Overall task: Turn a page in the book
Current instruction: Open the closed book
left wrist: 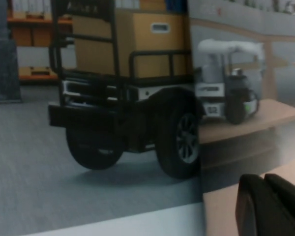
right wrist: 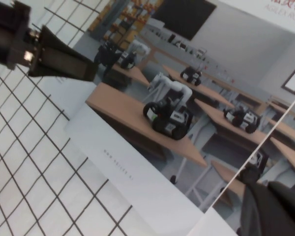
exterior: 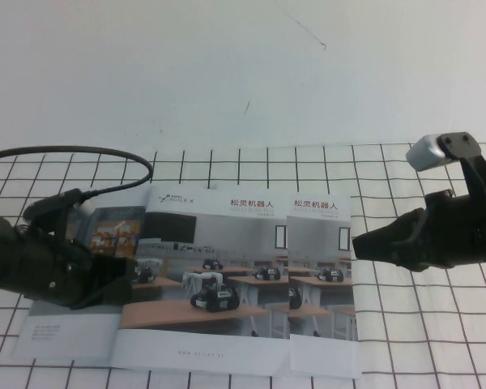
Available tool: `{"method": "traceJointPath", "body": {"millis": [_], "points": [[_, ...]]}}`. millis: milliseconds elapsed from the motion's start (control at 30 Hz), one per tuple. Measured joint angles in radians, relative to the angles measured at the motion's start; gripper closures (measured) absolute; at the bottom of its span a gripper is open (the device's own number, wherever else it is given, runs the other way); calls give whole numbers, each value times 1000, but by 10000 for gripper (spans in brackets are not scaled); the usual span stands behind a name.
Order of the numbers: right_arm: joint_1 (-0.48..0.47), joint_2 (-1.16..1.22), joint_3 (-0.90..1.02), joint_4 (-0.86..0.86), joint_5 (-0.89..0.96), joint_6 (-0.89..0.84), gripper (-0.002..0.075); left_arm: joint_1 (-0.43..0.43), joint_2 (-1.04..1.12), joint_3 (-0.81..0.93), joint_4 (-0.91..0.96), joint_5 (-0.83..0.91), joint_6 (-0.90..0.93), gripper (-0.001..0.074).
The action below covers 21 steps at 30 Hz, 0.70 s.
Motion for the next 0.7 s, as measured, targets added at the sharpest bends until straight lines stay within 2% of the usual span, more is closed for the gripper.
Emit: {"method": "traceJointPath", "body": {"millis": [267, 467, 567, 700], "points": [[0, 12, 0, 159, -13, -136, 728, 0, 128, -2, -18, -39, 12, 738], [3, 99, -29, 168, 13, -157, 720, 2, 151, -16, -26, -26, 12, 738], [3, 152, -48, 170, 13, -159, 658, 2, 157, -19, -33, -22, 16, 738], [11, 218, -76, 200, 15, -167, 502, 2, 160, -19, -37, -22, 18, 738]]}}
